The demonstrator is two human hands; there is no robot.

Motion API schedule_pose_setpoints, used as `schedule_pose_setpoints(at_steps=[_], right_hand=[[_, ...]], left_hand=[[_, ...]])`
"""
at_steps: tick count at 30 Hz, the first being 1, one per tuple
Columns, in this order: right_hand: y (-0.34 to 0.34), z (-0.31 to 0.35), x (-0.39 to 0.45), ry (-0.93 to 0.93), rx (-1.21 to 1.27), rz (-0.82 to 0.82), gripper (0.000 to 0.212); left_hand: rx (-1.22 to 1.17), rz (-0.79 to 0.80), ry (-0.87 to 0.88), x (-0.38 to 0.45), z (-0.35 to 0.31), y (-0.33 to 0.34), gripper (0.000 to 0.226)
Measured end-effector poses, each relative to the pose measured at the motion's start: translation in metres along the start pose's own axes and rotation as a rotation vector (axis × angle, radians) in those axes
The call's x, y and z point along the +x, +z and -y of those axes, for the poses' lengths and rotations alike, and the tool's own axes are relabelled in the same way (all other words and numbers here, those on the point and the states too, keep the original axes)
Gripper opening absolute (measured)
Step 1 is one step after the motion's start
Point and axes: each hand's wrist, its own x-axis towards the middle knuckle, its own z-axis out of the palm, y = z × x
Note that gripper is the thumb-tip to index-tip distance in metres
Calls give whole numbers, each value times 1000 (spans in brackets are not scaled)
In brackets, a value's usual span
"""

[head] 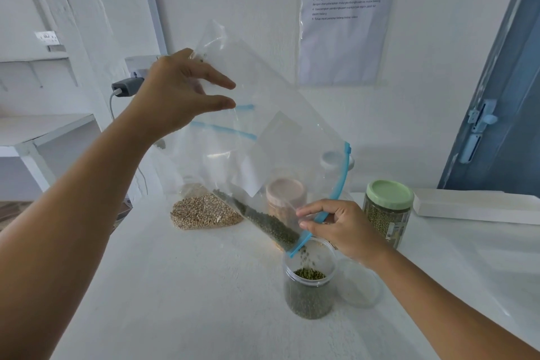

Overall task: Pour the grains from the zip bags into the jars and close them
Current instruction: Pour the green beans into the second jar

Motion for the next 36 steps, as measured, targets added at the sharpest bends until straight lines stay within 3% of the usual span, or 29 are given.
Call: schedule_pose_setpoints(at_steps=[36], right_hand=[[-6,1,-5,-21,43,-12,20]], left_hand=[[-2,-4,17,7,-13,-1,28]])
